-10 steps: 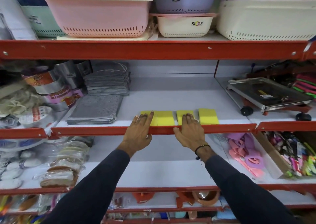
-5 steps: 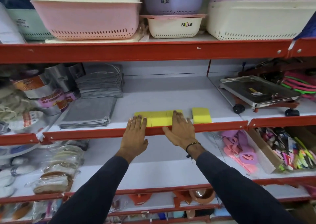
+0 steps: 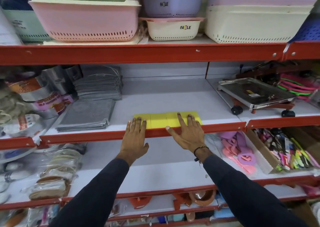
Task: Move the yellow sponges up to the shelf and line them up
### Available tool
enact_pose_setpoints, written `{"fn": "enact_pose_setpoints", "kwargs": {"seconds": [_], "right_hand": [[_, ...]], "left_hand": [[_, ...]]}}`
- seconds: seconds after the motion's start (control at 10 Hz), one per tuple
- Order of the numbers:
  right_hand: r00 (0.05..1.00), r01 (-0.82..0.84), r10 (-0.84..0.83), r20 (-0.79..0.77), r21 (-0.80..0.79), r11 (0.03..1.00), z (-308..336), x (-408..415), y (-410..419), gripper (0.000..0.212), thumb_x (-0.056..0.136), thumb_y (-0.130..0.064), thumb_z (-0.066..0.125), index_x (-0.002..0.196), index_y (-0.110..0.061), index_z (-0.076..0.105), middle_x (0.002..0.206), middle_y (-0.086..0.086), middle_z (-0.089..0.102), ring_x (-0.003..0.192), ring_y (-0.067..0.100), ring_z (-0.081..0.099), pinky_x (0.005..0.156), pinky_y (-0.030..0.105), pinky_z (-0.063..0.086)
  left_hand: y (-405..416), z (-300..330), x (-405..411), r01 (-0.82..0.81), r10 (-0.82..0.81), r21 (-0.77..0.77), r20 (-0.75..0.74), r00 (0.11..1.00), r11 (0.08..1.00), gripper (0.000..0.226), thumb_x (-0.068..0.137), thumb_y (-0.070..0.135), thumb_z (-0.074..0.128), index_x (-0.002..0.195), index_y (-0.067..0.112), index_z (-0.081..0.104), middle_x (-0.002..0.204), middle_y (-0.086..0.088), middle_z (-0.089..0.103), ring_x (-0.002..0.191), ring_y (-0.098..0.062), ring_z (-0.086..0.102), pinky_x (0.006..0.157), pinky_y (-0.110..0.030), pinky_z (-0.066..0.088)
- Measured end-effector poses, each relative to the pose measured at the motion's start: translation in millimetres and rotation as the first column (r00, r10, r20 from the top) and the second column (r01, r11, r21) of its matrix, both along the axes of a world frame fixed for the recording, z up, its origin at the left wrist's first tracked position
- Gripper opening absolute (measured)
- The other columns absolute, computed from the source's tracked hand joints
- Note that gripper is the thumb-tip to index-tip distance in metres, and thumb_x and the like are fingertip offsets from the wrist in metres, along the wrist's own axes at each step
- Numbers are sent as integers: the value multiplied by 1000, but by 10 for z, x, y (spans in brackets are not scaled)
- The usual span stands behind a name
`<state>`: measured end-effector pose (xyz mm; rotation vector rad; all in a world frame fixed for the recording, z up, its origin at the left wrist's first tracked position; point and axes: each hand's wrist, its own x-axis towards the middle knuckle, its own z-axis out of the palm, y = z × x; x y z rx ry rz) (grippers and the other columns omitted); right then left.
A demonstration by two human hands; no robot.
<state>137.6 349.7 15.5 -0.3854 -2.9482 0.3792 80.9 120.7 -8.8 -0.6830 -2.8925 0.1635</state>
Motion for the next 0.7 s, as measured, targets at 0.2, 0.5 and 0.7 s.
{"fn": "enact_pose_setpoints", "kwargs": {"seconds": [0.2, 0.5, 0.7], "right_hand": [[998, 24, -26, 53, 36, 999, 32, -6, -104, 95, 87, -89, 16, 165, -35, 11, 173, 24, 10, 163, 33, 7, 133, 49, 7], [994, 10, -16, 105, 53, 999, 54, 107, -311, 93, 88, -90, 15, 165, -37, 13, 174, 23, 4, 163, 36, 2, 132, 51, 2], [964, -21, 60, -261, 148, 989, 290, 328, -476, 82, 90, -82, 20, 162, -43, 20, 174, 10, 21, 162, 31, 16, 130, 59, 12]], "left_hand": [[39, -10, 7, -20, 20, -13, -1, 1000, 1000, 106, 96, 58, 57, 168, 8, -3, 177, -21, -2, 165, -38, -3, 133, -53, -5], [26, -33, 164, 59, -59, -4, -9, 998, 998, 104, 97, 55, 58, 169, 20, -8, 176, -26, -4, 163, -47, 2, 131, -62, 4], [-199, 326, 160, 275, -223, 167, -275, 935, 947, 101, 92, 52, 59, 170, 21, 3, 178, -16, 2, 165, -40, 4, 131, -62, 3]]}}
